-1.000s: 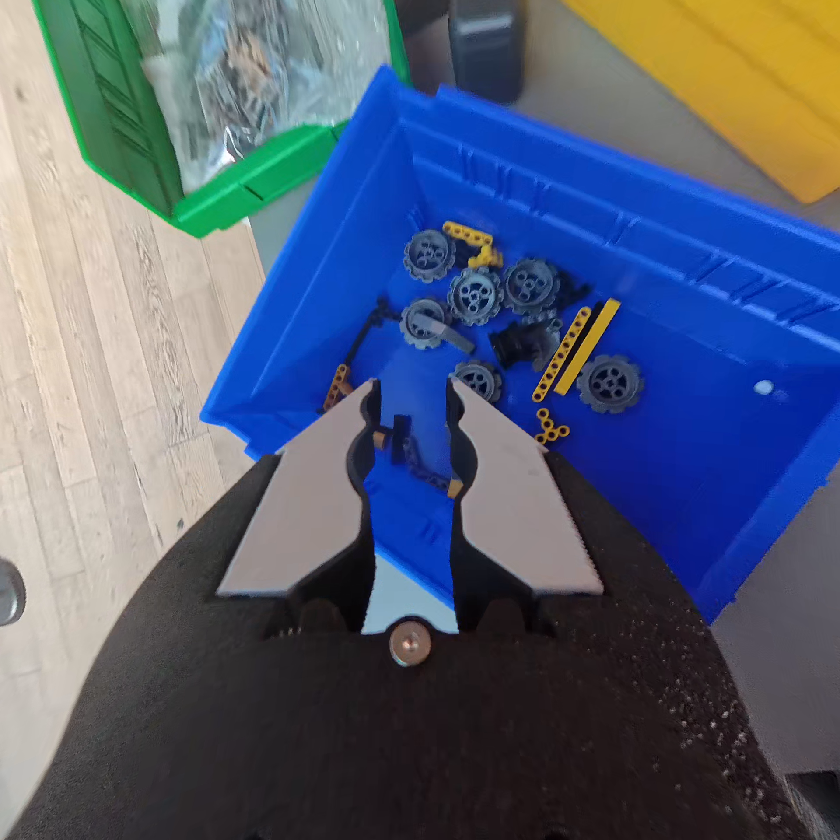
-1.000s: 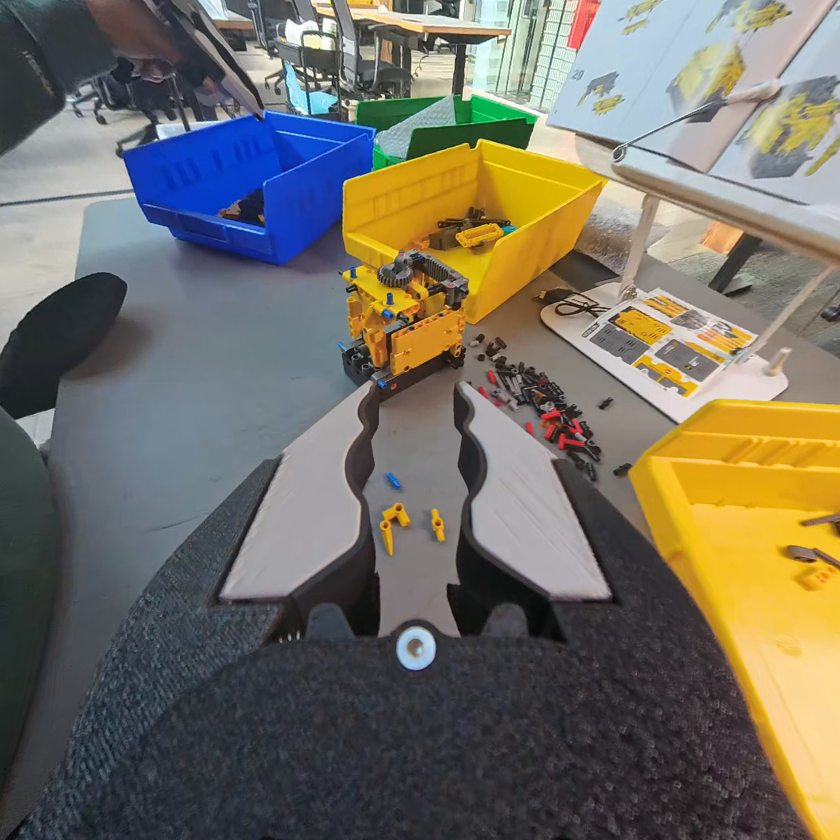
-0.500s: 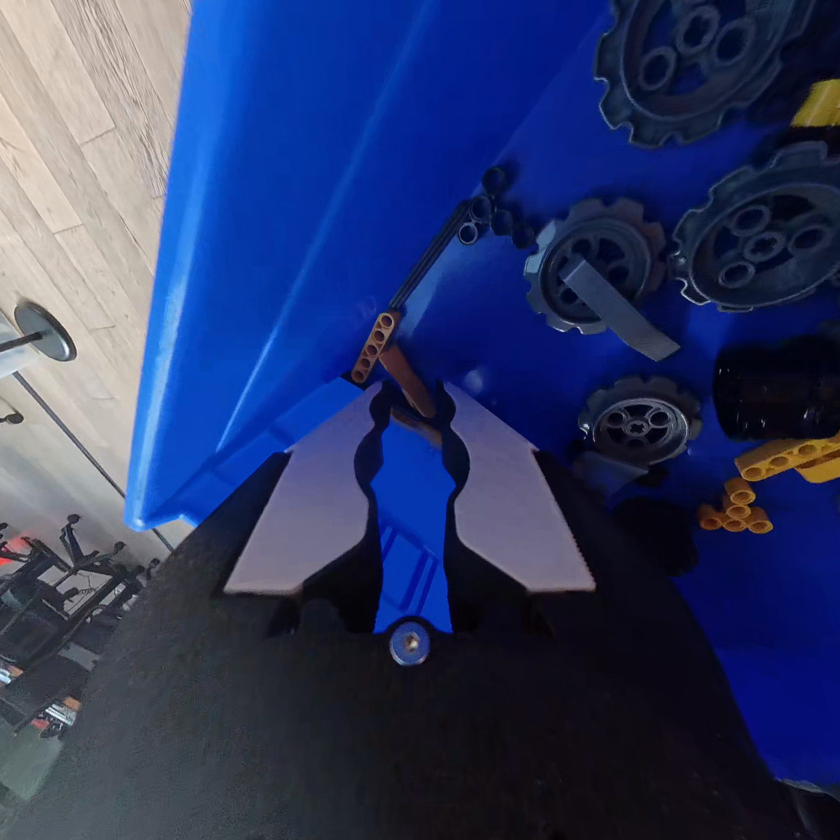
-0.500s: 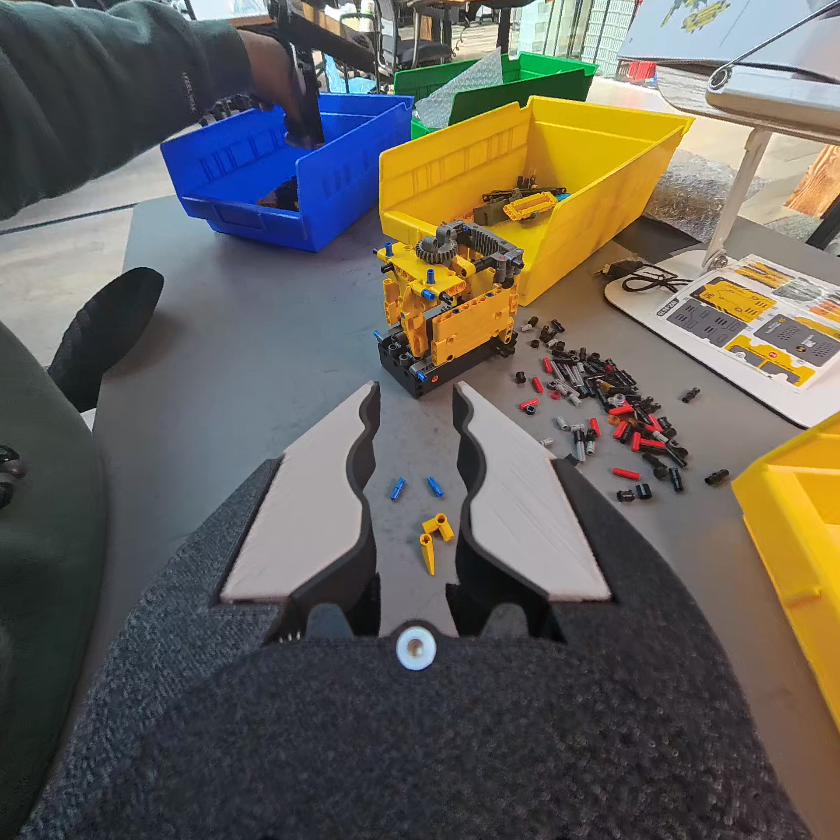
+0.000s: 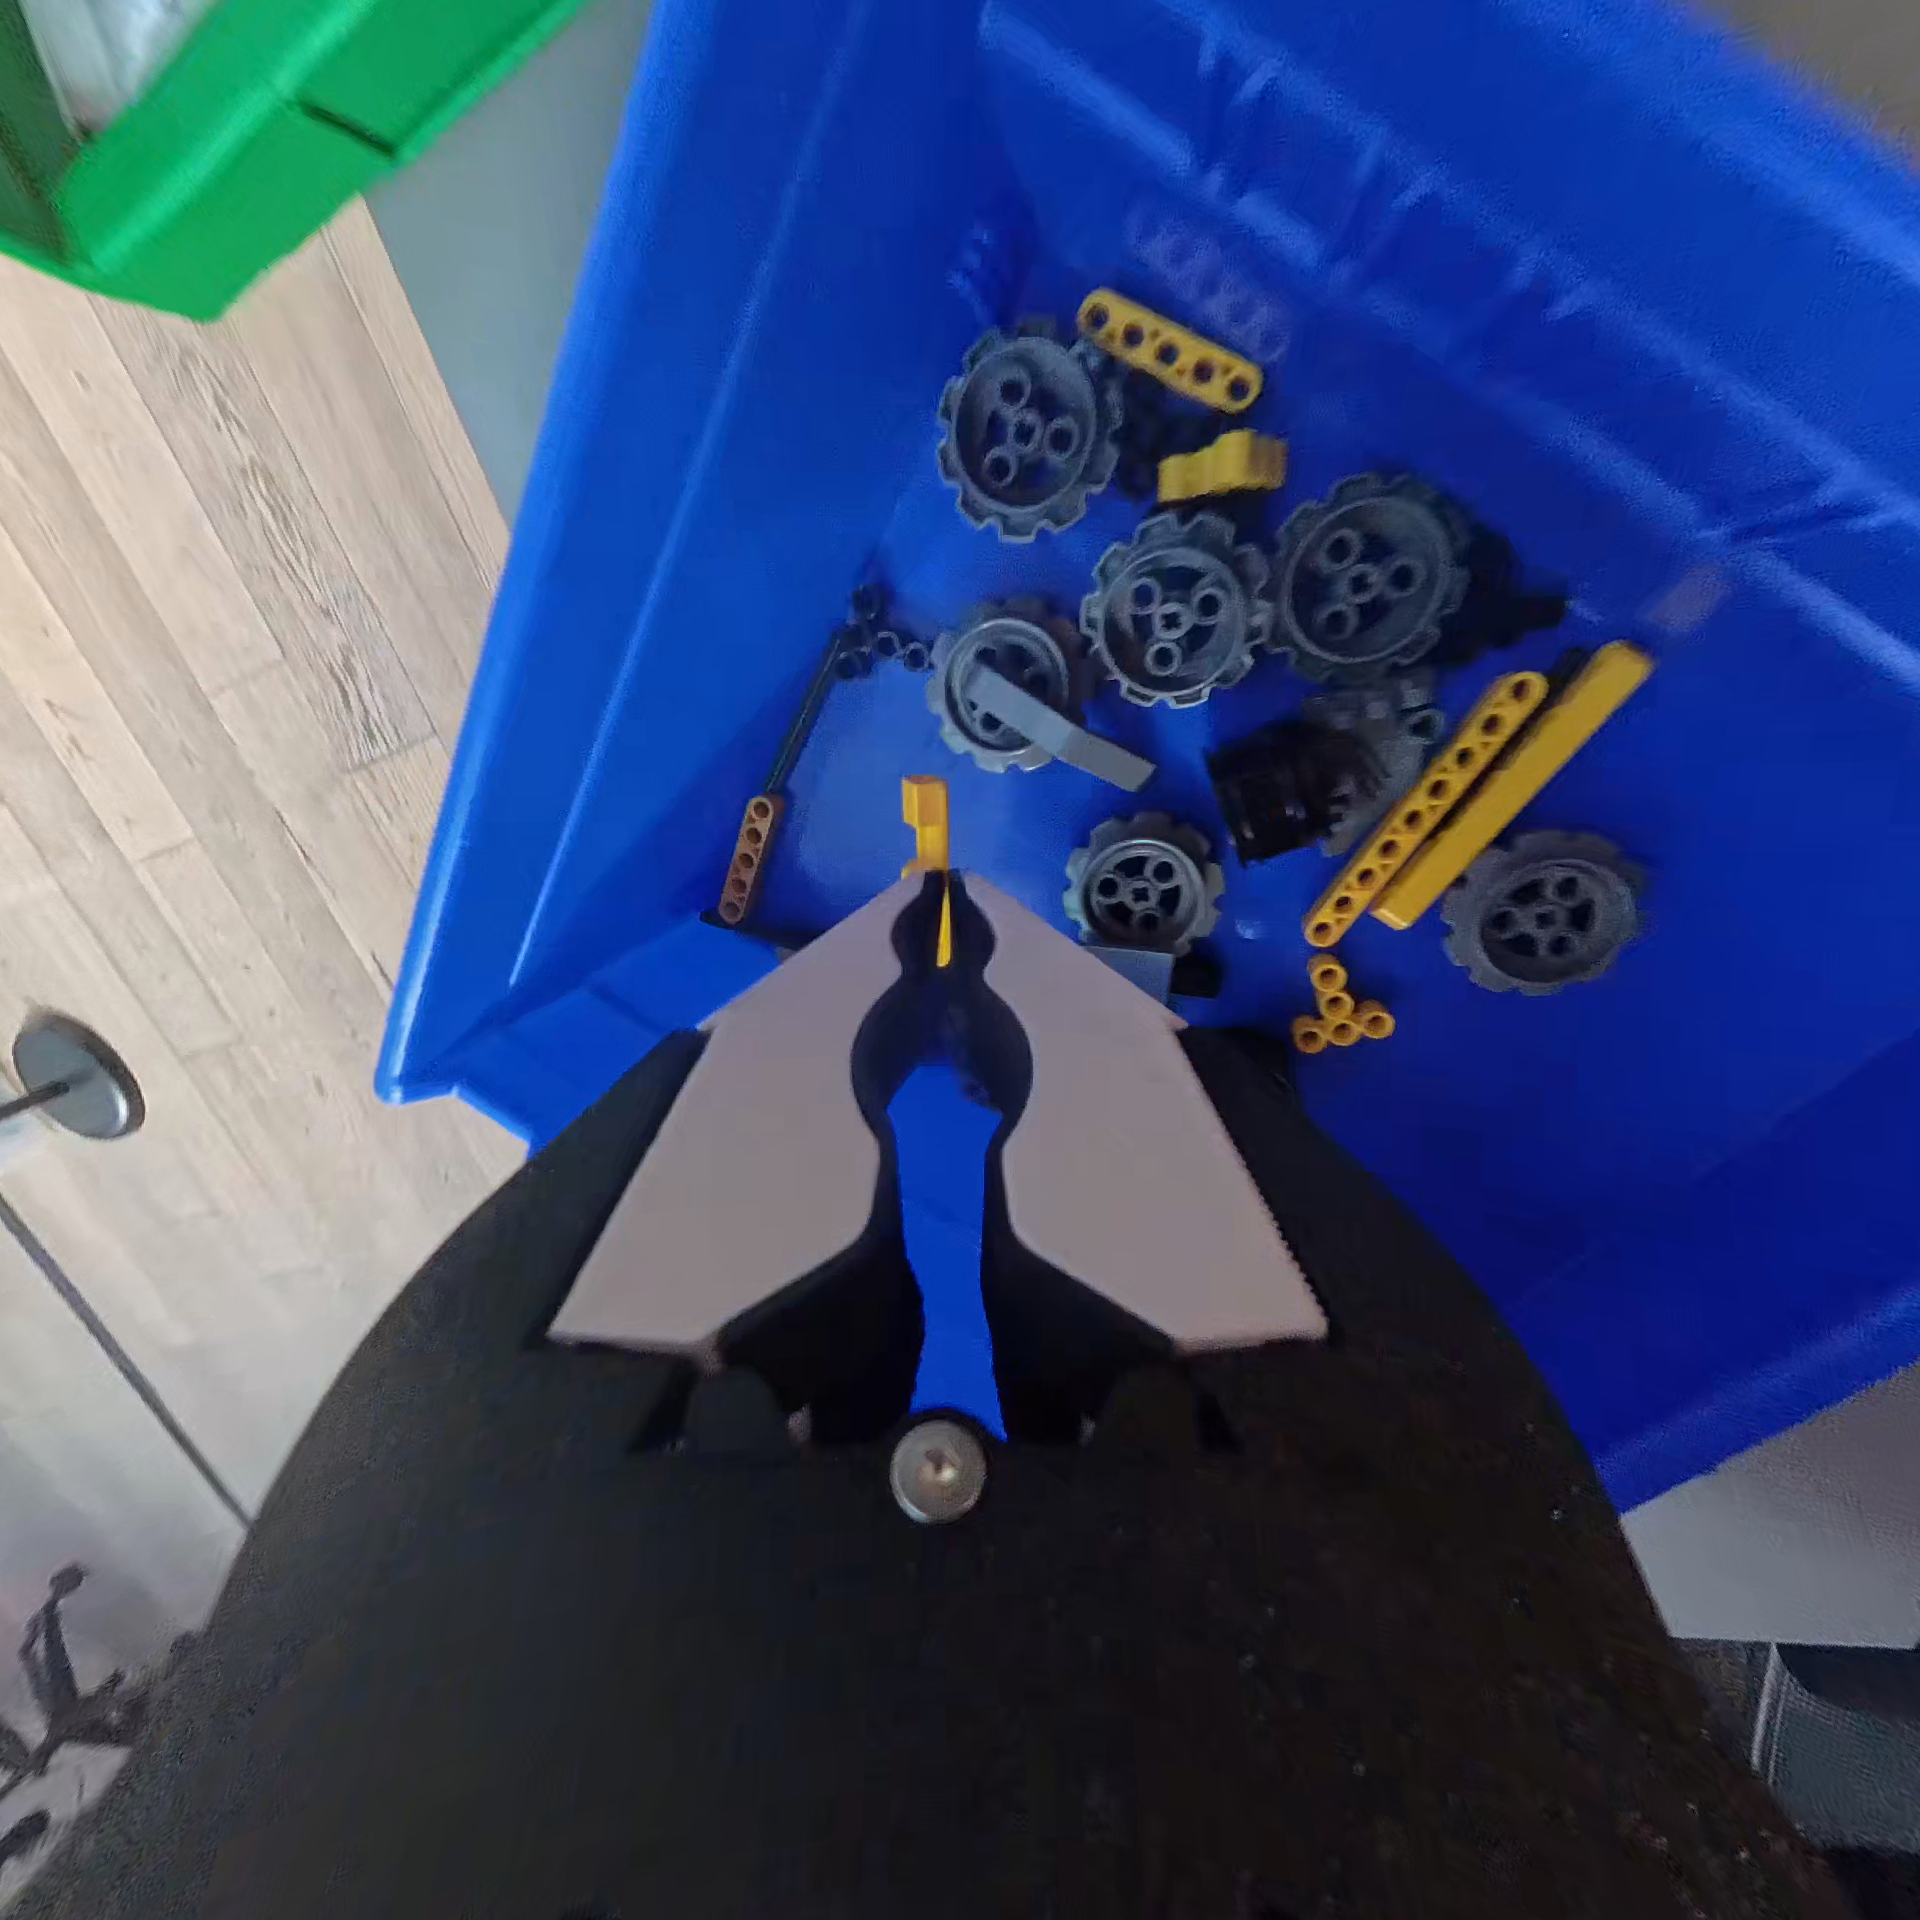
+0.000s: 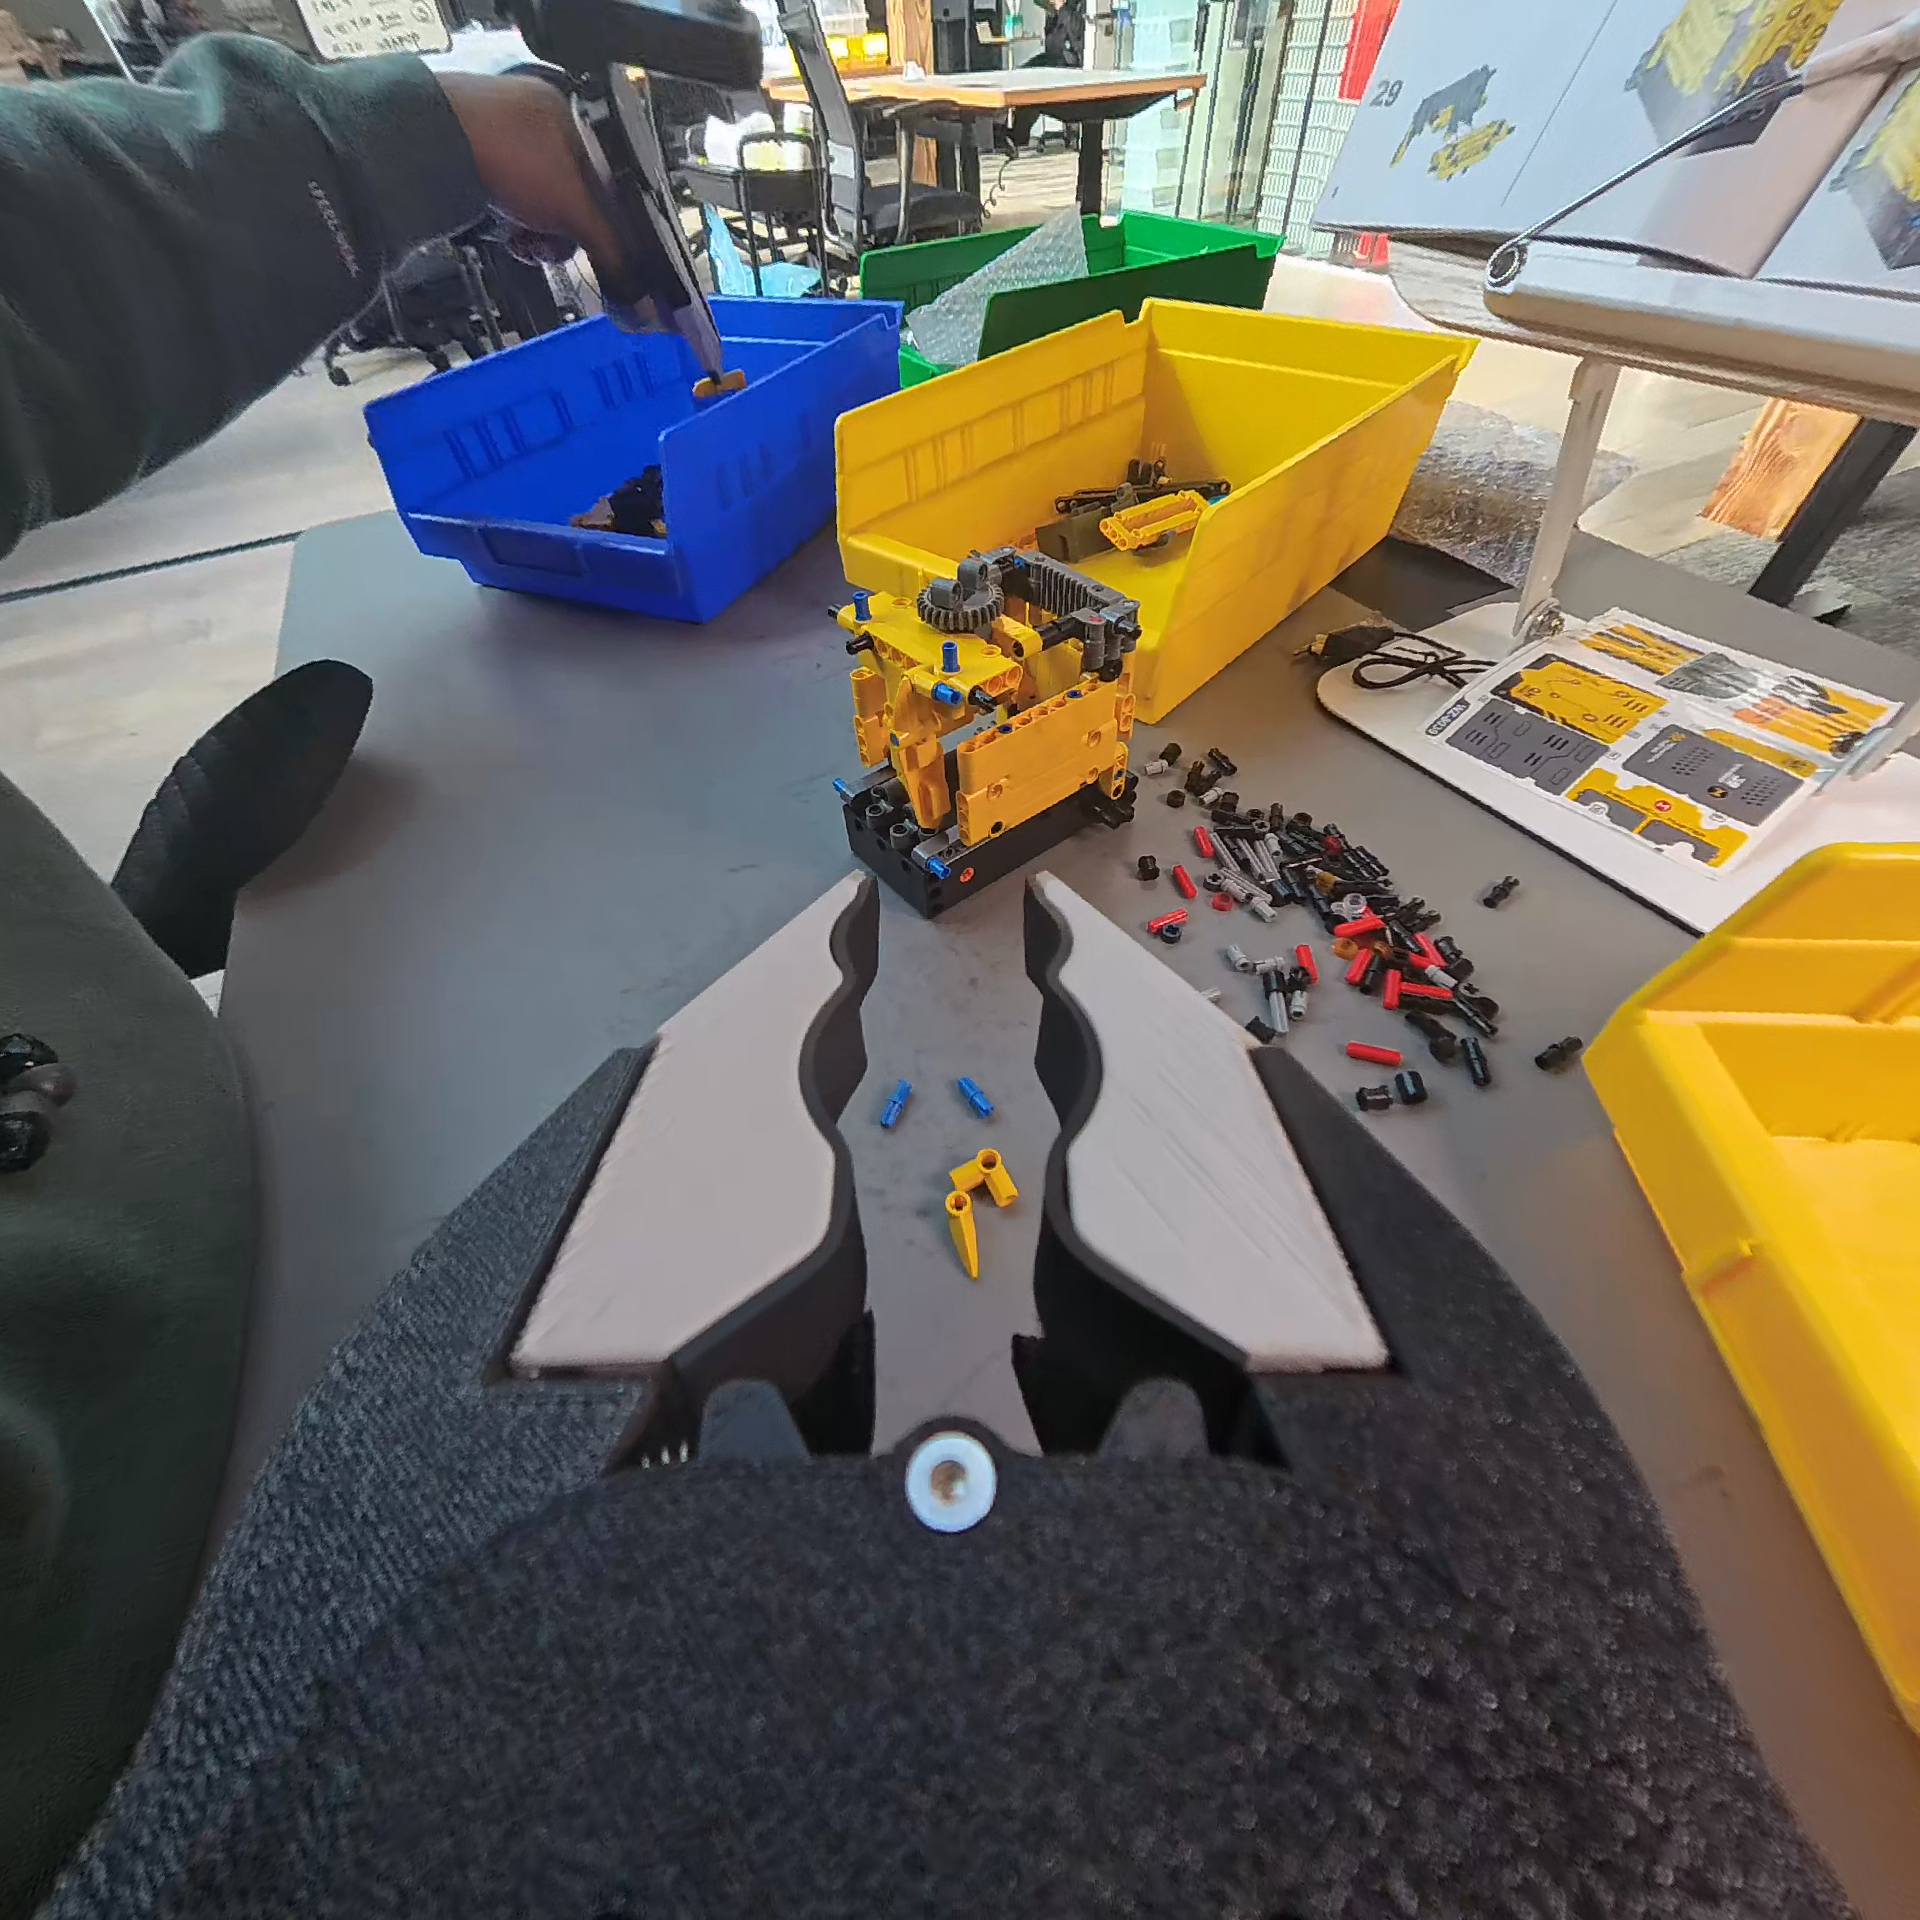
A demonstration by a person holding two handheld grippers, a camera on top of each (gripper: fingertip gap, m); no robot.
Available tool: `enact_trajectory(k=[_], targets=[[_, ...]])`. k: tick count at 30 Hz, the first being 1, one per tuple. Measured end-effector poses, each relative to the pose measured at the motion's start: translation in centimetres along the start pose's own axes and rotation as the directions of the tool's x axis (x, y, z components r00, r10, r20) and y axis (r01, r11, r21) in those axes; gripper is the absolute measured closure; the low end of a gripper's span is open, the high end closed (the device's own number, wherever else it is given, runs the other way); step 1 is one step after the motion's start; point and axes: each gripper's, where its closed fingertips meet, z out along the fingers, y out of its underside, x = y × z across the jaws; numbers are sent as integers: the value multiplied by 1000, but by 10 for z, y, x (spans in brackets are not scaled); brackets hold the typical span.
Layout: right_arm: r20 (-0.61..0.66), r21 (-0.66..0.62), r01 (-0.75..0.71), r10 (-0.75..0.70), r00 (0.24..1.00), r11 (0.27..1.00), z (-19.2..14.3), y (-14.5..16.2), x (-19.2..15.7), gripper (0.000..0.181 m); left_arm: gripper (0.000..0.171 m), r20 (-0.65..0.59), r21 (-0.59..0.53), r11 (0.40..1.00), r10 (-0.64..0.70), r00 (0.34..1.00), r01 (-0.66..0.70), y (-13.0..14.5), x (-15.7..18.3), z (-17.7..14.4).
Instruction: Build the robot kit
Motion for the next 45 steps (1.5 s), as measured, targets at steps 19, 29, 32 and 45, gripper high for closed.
enact_trajectory(k=[19,29,32,45], targets=[[167,8,54,-54,984,999,53,-33,-52,153,171,-349,881,468,744,570,-70,-64,452,-134],[202,-55,-249,255,945,967,70,-12,-50,146,171,226,903,92,729,646,-420,-80,478,-143],[240,-64,-290,297,924,955,75,-10,-54,156,171,326,869,31,714,620,-493,-78,484,-142],[327,77,219,-232,916,973,54,9,-78,167,143,-317,888,431,828,462,-162,-50,487,-143]])
